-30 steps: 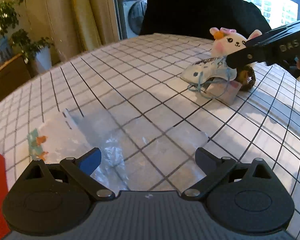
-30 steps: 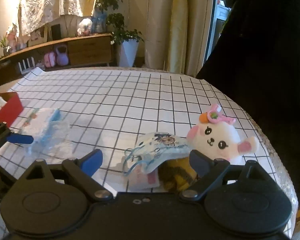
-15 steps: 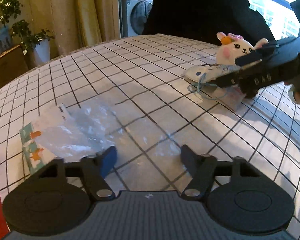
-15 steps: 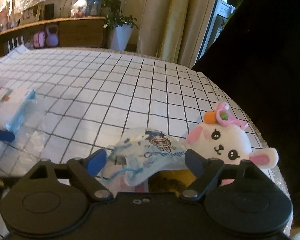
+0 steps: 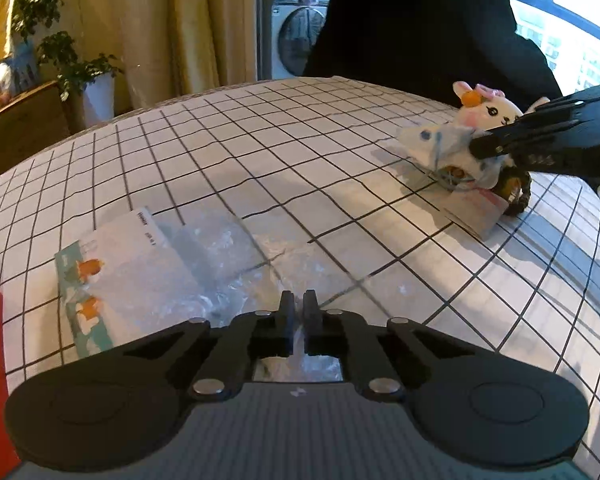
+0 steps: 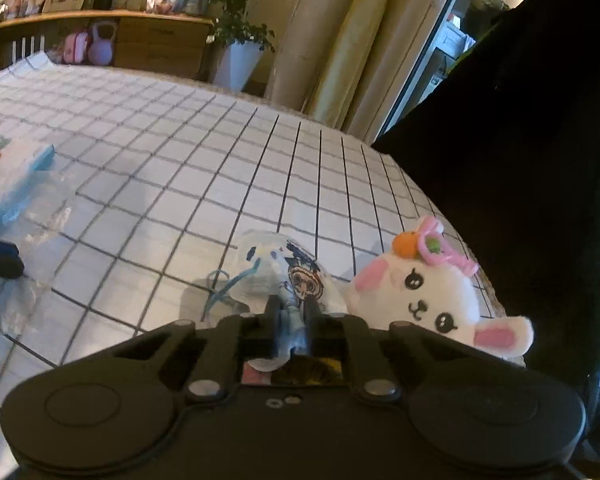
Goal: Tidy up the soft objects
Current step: 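Carry the clear bag and printed pouch over the red tin with both grippers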
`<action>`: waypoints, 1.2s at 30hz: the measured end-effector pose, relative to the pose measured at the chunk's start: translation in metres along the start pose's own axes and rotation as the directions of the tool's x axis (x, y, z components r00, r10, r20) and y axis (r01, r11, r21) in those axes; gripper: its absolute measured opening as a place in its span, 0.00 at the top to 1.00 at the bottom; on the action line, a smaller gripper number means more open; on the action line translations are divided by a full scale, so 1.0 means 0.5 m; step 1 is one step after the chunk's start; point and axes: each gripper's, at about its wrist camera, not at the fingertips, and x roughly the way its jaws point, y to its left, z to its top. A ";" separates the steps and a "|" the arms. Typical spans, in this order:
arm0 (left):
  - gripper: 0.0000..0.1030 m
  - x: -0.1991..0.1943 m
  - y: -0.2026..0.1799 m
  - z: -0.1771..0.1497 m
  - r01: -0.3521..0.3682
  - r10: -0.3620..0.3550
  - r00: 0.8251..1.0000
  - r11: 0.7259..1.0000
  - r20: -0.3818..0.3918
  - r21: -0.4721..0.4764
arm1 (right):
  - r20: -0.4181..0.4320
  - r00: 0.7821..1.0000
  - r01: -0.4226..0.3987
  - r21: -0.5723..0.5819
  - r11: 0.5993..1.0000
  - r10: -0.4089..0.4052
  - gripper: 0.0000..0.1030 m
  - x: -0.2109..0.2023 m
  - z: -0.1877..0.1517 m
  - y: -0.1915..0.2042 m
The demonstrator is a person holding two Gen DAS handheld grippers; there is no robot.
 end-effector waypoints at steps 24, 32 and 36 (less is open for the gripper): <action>0.97 -0.218 0.017 0.050 0.045 -0.036 0.991 0.997 0.131 -0.069 | 0.187 0.963 -0.226 0.179 0.957 0.192 0.95 -0.254 0.043 -0.013; 0.97 -0.319 0.056 0.061 0.034 -0.020 0.985 0.996 0.170 -0.082 | 0.209 0.937 -0.314 0.161 0.936 0.279 0.95 -0.319 0.072 0.051; 0.97 -0.364 0.092 0.061 0.026 -0.004 0.983 0.993 0.185 -0.113 | 0.230 0.922 -0.348 0.143 0.926 0.311 0.95 -0.345 0.096 0.094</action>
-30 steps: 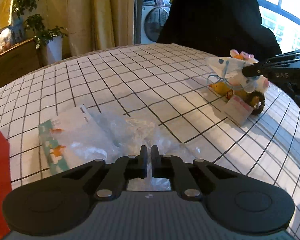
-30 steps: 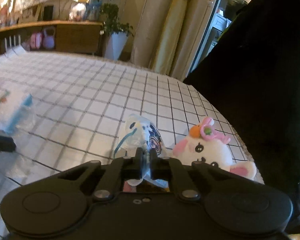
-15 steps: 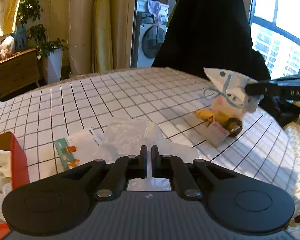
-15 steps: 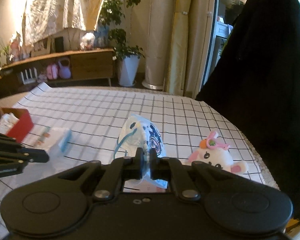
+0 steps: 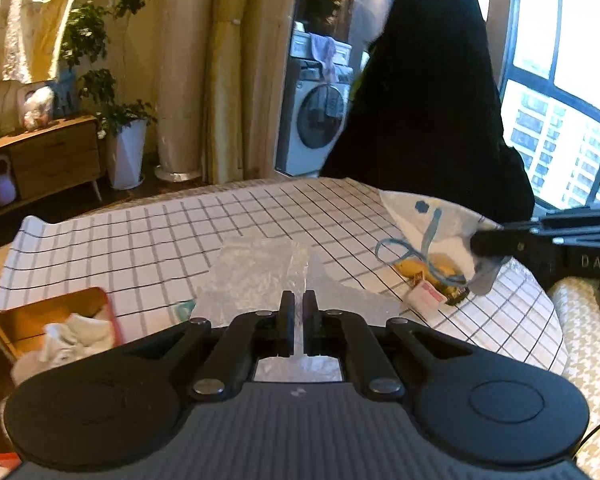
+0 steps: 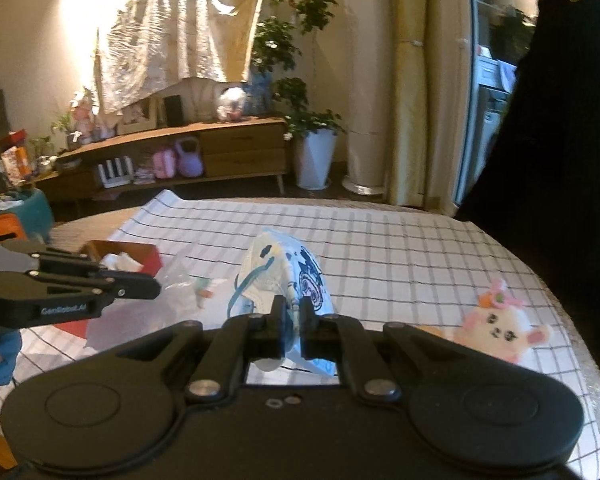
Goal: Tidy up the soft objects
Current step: 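Carry the clear bag and printed pouch over the red tin with both grippers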
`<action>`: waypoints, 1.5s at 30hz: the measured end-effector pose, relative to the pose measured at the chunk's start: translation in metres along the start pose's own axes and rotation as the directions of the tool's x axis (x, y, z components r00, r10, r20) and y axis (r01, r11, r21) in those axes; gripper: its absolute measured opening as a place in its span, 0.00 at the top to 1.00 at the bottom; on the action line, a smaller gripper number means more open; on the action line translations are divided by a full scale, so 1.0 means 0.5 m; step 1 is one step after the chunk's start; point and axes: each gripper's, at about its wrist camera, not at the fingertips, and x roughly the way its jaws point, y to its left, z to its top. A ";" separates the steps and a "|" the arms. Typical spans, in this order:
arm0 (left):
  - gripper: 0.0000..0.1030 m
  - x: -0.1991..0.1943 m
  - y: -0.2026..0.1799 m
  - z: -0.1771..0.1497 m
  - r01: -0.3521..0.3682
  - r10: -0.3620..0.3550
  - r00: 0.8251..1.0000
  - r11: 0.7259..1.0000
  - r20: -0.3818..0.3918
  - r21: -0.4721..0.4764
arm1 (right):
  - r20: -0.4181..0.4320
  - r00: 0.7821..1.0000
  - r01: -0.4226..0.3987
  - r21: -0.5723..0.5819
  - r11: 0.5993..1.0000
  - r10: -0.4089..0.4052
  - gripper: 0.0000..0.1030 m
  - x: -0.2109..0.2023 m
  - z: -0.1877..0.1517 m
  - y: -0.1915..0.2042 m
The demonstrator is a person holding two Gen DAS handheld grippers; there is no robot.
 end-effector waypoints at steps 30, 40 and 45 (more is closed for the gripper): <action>0.97 -0.076 0.398 -0.018 -0.161 0.182 0.983 0.923 0.029 -0.350 | -0.070 0.969 -0.237 0.009 0.972 0.237 0.94 0.237 0.102 0.339; 0.97 -0.014 0.447 -0.067 -0.182 0.184 0.983 0.912 -0.030 -0.369 | -0.171 0.958 -0.229 0.025 0.973 0.230 0.94 0.342 0.050 0.393; 0.97 0.013 0.462 -0.097 -0.200 0.184 0.980 0.911 -0.077 -0.361 | -0.212 0.954 -0.216 0.006 0.976 0.212 0.94 0.381 0.031 0.410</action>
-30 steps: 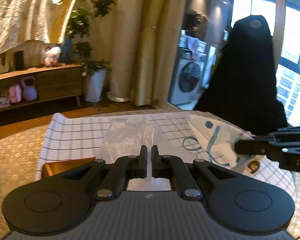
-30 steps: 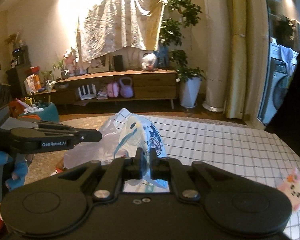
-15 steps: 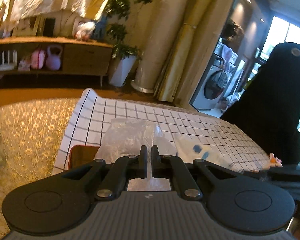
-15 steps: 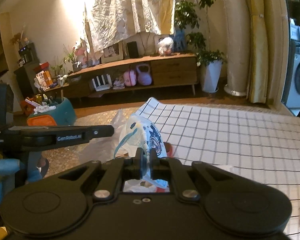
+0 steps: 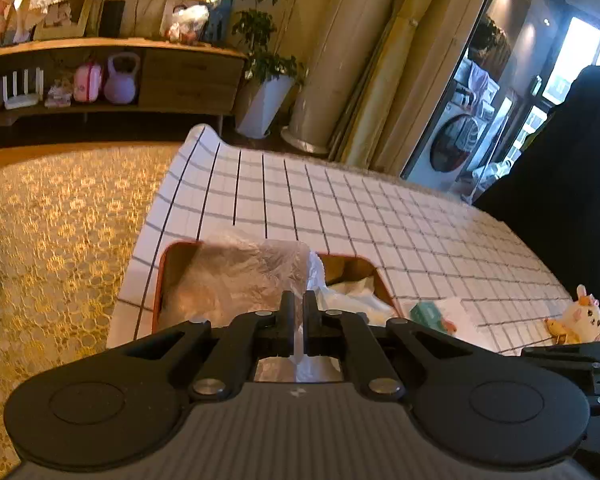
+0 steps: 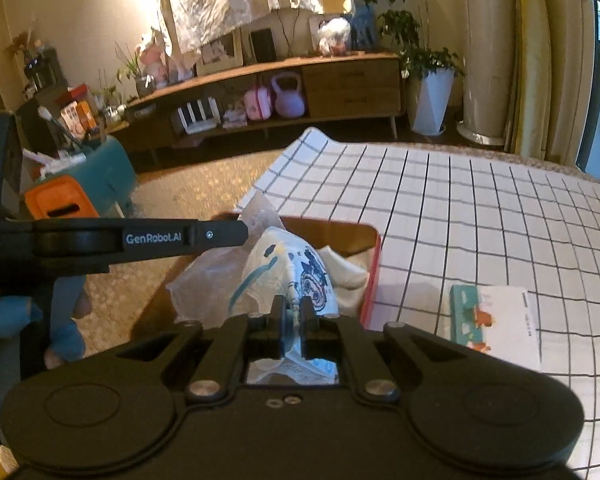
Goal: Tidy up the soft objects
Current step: 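Carry the clear bag and printed pouch over the red tin with both grippers, then open both grippers to drop the bag and pouch into the red tin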
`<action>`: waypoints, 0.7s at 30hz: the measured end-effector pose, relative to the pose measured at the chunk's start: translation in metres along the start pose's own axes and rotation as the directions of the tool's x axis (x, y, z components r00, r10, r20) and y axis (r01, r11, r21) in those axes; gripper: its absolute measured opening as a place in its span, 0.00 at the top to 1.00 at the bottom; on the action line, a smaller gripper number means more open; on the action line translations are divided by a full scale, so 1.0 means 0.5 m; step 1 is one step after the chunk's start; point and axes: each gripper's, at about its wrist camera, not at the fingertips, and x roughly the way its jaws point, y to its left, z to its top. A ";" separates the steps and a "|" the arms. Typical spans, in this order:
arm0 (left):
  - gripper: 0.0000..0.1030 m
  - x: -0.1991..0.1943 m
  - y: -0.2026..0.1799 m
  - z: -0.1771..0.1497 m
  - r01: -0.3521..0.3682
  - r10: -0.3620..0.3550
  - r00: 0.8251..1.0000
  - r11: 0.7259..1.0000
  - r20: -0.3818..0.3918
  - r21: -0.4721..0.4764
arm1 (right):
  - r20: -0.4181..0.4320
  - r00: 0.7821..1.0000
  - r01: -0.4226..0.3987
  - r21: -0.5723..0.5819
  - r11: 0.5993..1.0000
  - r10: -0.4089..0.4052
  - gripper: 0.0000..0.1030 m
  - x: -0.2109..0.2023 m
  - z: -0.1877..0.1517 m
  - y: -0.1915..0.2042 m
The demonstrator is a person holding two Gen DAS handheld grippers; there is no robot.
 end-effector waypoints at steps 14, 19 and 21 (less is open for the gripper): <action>0.97 0.032 0.011 -0.034 -0.026 0.028 0.997 0.999 -0.065 0.034 | -0.061 0.997 0.035 -0.097 0.995 -0.041 0.85 0.053 -0.028 0.028; 0.95 0.023 0.007 -0.033 -0.056 0.059 0.997 0.997 -0.059 0.054 | -0.068 0.997 0.035 -0.096 0.995 -0.042 0.82 0.064 -0.030 0.021; 0.93 0.019 0.002 -0.032 -0.067 0.071 0.996 0.995 -0.058 0.072 | -0.070 0.997 0.034 -0.106 0.994 -0.041 0.81 0.067 -0.031 0.022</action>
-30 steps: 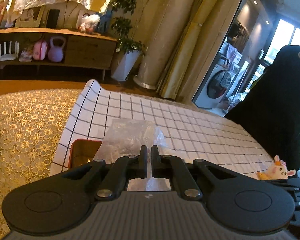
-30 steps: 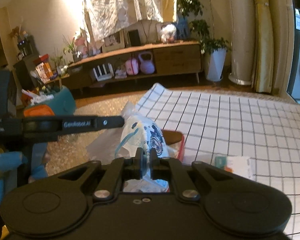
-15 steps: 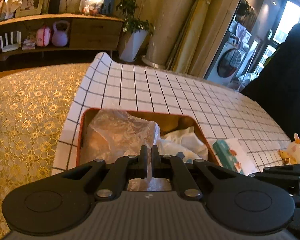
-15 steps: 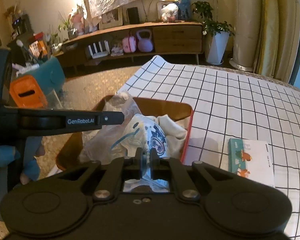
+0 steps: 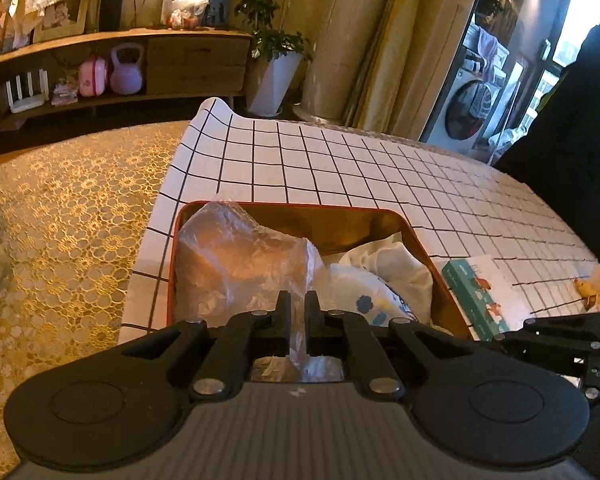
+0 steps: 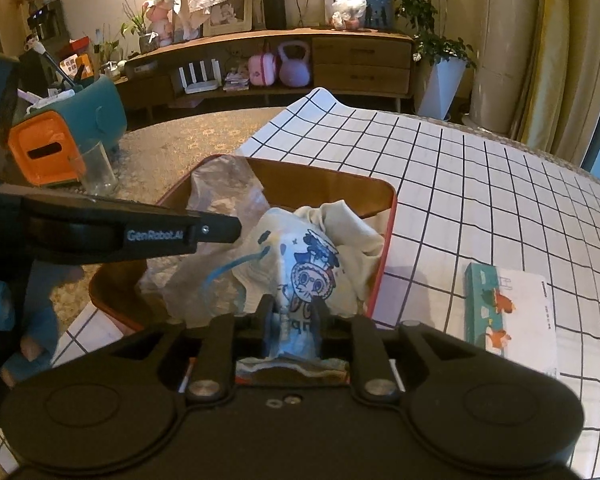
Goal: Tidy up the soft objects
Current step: 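Open both grippers to drop the bag and pouch into the red tin, then withdraw both grippers from the tin toward the plush bunny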
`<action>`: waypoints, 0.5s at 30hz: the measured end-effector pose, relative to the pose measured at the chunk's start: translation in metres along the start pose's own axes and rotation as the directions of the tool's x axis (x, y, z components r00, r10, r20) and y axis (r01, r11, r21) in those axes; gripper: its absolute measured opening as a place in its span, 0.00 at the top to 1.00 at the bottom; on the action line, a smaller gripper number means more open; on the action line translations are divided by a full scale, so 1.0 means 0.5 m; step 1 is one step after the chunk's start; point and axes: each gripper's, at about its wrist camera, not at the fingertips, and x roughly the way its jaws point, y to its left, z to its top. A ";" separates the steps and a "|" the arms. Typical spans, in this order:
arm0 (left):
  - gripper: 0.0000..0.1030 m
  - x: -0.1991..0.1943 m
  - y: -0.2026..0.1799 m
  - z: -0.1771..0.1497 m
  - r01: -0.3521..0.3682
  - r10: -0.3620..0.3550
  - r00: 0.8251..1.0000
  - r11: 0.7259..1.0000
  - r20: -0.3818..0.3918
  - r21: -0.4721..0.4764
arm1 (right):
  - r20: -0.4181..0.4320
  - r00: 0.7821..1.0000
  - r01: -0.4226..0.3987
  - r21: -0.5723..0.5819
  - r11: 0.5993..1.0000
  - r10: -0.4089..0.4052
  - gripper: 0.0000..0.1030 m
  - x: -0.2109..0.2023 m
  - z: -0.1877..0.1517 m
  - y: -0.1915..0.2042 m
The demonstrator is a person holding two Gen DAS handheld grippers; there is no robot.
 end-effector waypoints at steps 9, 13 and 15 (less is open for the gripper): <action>0.38 -0.026 -0.019 0.001 -0.005 0.004 0.999 0.999 0.037 0.033 | 0.045 0.999 -0.030 -0.011 0.999 0.030 0.72 -0.027 -0.001 -0.001; 0.38 -0.045 -0.028 0.007 -0.013 0.011 0.999 0.999 0.052 0.044 | 0.069 0.997 -0.034 -0.009 0.999 0.035 0.66 -0.053 0.001 -0.002; 0.38 -0.059 -0.035 0.009 -0.026 0.023 0.998 0.998 0.065 0.056 | 0.076 0.996 -0.038 -0.002 0.999 0.038 0.65 -0.068 0.001 -0.006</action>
